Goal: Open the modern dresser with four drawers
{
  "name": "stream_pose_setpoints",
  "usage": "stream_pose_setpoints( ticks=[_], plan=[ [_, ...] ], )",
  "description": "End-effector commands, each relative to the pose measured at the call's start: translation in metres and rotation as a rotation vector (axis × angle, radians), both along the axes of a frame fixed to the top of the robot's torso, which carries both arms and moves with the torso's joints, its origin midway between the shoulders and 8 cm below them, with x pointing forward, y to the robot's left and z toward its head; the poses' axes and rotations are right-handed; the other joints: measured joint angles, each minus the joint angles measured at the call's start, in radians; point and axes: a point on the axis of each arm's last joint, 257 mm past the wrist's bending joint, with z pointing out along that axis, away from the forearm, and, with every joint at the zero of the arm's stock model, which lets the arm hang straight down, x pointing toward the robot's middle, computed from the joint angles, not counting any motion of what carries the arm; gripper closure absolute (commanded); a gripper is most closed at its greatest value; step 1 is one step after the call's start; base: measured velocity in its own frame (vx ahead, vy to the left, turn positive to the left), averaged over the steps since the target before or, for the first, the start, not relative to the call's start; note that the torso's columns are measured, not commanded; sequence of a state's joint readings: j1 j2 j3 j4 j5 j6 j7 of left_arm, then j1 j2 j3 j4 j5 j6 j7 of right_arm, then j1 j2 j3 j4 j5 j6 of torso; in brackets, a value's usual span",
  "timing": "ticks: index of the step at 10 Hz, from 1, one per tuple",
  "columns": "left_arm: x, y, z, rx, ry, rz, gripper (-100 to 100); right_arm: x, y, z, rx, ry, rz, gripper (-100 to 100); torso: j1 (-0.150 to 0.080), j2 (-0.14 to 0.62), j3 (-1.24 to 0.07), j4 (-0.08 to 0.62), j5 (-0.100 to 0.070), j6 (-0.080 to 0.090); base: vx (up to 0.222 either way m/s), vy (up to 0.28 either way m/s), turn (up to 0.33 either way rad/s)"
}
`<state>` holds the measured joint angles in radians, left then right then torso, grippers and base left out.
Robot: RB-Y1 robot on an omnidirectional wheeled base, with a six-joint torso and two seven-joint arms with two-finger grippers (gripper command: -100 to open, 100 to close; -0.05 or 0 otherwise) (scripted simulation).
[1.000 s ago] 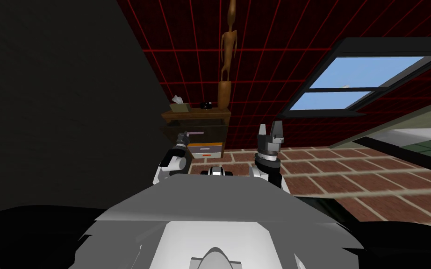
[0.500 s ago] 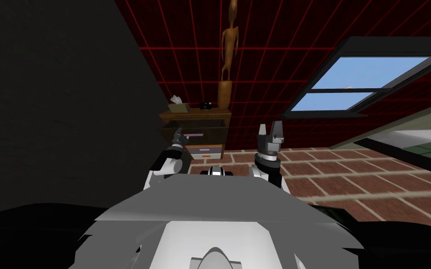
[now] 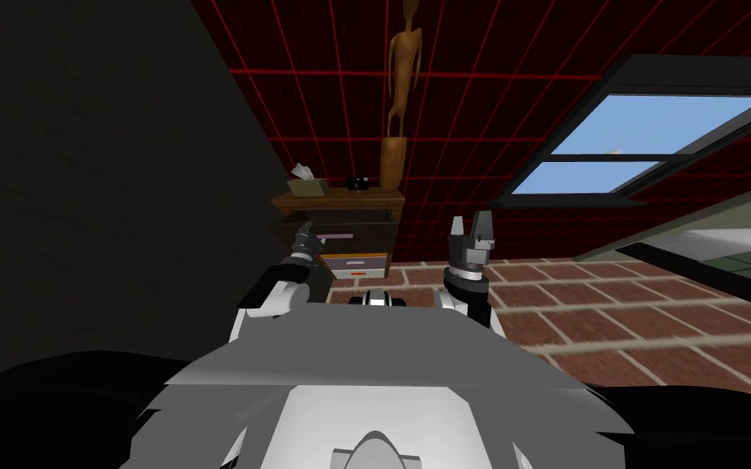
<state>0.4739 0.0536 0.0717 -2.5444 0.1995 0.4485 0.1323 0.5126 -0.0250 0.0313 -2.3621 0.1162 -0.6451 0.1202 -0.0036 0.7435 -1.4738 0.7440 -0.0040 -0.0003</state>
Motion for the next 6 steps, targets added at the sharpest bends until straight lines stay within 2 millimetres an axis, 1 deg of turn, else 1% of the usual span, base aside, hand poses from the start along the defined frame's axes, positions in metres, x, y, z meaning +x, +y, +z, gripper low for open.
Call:
stream_pose_setpoints(
  ticks=[1, 6],
  plan=[
    [-0.0005, 0.0002, -0.001, 0.0, 0.005, 0.0, 0, 0.0, 0.0, 0.0, 0.0, 0.0, 0.0, 0, 0.0, 0.0, 0.001, -0.002, 0.001, 0.001, 0.007, 0.002, 0.002],
    [-0.0003, 0.0014, -0.0066, 0.0, 0.019, 0.003, 0, 0.0, 0.0, 0.0, 0.0, 0.0, 0.0, 0, 0.003, -0.005, -0.002, -0.005, 0.003, 0.0, 0.0, 0.0, 0.0]
  ],
)
